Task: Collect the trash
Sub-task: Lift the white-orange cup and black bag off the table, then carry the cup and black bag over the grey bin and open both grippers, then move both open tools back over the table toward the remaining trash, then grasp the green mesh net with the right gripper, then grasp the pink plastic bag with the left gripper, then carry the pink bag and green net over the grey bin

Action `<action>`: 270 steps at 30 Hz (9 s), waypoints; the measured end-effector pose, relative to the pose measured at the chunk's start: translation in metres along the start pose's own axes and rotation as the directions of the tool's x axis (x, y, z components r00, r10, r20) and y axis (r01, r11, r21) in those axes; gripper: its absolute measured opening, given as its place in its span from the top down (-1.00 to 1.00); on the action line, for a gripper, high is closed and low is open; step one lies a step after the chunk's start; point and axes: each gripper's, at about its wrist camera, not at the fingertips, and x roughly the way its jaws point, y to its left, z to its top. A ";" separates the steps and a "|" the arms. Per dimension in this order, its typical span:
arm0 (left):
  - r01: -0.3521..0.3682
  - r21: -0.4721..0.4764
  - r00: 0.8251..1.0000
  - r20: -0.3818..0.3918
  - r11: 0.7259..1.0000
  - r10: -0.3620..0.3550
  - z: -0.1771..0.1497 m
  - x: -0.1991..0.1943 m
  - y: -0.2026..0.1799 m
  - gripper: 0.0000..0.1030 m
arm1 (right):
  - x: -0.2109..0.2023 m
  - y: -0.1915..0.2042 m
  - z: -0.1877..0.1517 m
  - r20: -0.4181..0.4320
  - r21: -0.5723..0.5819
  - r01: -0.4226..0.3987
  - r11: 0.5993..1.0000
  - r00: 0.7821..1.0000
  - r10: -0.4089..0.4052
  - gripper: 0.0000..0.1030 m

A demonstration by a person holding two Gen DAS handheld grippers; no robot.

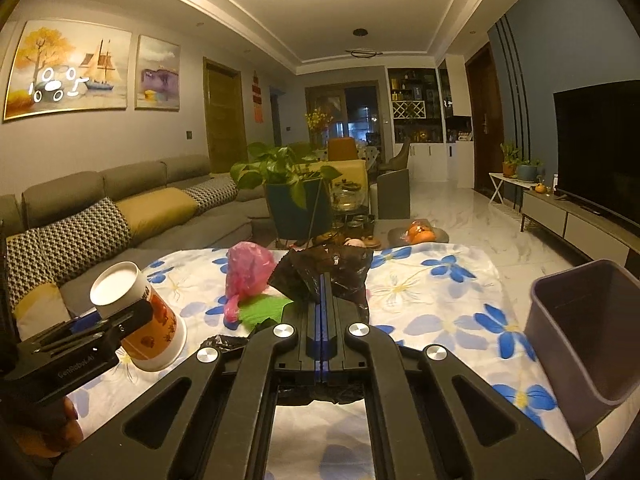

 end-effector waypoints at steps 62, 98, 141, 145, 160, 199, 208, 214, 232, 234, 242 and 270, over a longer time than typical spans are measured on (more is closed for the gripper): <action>0.483 0.256 0.876 -0.147 0.837 -0.460 -0.029 0.068 -0.336 -0.20 | -0.102 -0.277 0.011 0.057 0.236 0.411 0.880 0.899 -0.435 0.98; 0.398 0.223 0.916 -0.139 0.890 -0.375 -0.048 0.092 -0.309 -0.73 | -0.104 -0.284 -0.002 0.046 0.266 0.426 0.865 0.891 -0.453 -0.31; -0.135 0.010 0.990 0.031 0.991 0.135 -0.018 0.031 -0.009 -0.74 | 0.016 -0.057 -0.016 -0.019 0.075 0.156 0.985 0.988 -0.155 -0.48; -0.155 -0.031 0.987 0.028 0.987 0.156 -0.012 0.037 0.016 -0.74 | 0.045 -0.028 -0.019 -0.045 0.043 0.122 0.992 0.992 -0.121 -0.48; -0.240 -0.072 0.964 0.103 0.968 0.247 0.005 0.045 0.066 -0.74 | 0.145 0.030 -0.034 -0.223 0.029 0.010 1.000 0.975 -0.004 -0.19; -0.103 0.009 0.994 0.044 0.995 0.102 0.037 0.121 0.038 -0.74 | 0.101 -0.020 -0.008 -0.108 0.092 0.006 0.996 0.994 0.004 0.89; -0.111 0.014 0.993 -0.040 0.994 0.111 0.045 0.185 0.041 -0.52 | 0.097 -0.050 -0.006 -0.084 0.119 0.049 0.992 0.996 -0.039 0.89; -0.086 0.019 0.980 -0.176 0.996 0.088 0.040 0.217 0.045 0.29 | 0.101 -0.059 -0.007 -0.085 0.128 0.067 0.989 0.995 -0.057 0.89; -0.069 0.004 0.991 -0.113 0.998 0.069 0.033 0.159 0.040 1.00 | 0.073 -0.071 0.002 -0.062 0.152 0.092 0.984 0.995 -0.083 0.89; -0.067 0.010 0.993 -0.096 0.998 0.068 0.034 0.146 0.037 1.00 | 0.064 -0.073 0.005 -0.051 0.154 0.094 0.984 0.995 -0.088 0.89; -0.014 0.061 0.999 -0.034 0.998 0.016 0.036 0.088 -0.002 1.00 | 0.023 -0.085 0.013 -0.017 0.160 0.118 0.980 0.993 -0.117 0.89; 0.337 0.250 0.941 -0.058 0.908 -0.333 0.011 0.044 -0.223 0.99 | -0.079 -0.192 0.021 0.058 0.224 0.343 0.912 0.930 -0.364 0.89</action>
